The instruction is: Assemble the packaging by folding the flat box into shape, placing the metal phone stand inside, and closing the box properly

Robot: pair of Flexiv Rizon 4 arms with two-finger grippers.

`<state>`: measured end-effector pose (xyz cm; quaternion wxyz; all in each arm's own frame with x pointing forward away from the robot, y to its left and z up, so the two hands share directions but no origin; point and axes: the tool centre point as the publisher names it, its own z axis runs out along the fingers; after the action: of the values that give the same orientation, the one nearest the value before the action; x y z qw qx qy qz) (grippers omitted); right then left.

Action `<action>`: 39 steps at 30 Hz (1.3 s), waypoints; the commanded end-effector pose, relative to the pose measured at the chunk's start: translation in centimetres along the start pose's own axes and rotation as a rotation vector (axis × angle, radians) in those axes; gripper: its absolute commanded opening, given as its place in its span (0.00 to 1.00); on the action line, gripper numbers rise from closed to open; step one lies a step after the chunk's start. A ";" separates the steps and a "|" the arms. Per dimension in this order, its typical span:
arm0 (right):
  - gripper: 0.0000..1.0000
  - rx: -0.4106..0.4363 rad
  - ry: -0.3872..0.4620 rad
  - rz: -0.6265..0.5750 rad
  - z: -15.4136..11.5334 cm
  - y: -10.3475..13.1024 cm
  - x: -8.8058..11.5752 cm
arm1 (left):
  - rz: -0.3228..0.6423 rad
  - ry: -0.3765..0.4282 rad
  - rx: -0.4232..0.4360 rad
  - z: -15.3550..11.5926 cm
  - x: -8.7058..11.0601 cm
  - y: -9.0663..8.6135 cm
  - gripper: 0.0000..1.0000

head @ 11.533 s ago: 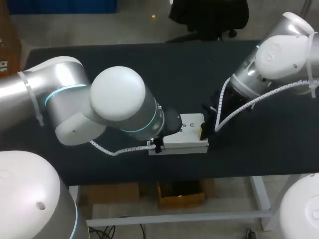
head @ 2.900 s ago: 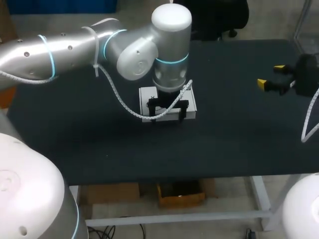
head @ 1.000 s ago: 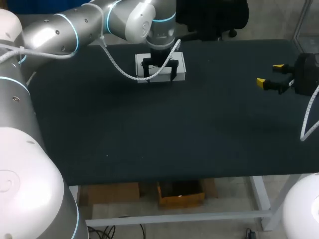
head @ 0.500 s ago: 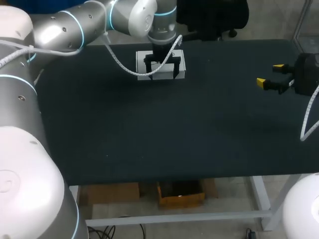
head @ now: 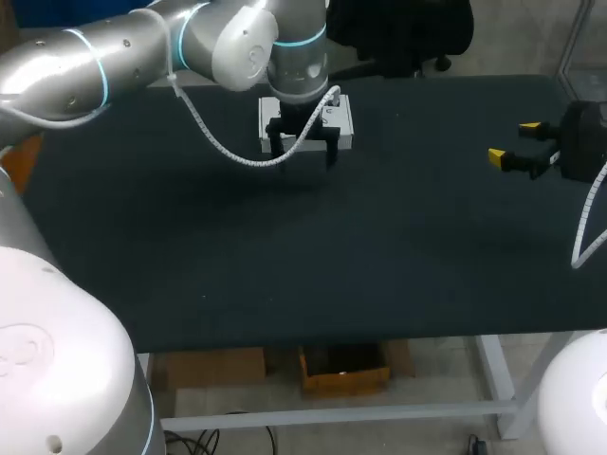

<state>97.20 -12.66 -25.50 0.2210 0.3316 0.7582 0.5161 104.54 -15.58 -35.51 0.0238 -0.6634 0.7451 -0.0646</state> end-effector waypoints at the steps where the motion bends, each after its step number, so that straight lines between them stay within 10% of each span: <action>1: 1.00 -0.005 -0.002 -0.001 0.0 -0.1 0.1 | 0.011 0.024 0.292 -2.1 -1.6 7.3 1.00; 15: 1.00 -0.005 -0.002 -0.001 0.0 -0.1 0.1 | 0.106 0.200 0.415 -2.9 -5.7 12.4 1.00; 39: 1.00 -0.005 -0.002 -0.001 0.0 -0.1 0.1 | 0.366 0.346 0.371 -4.7 -7.7 12.3 1.00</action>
<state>97.20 -12.66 -25.50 0.2211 0.3316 0.7582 0.5161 92.69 -7.03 -32.86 0.0524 -0.4950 0.8136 -0.3004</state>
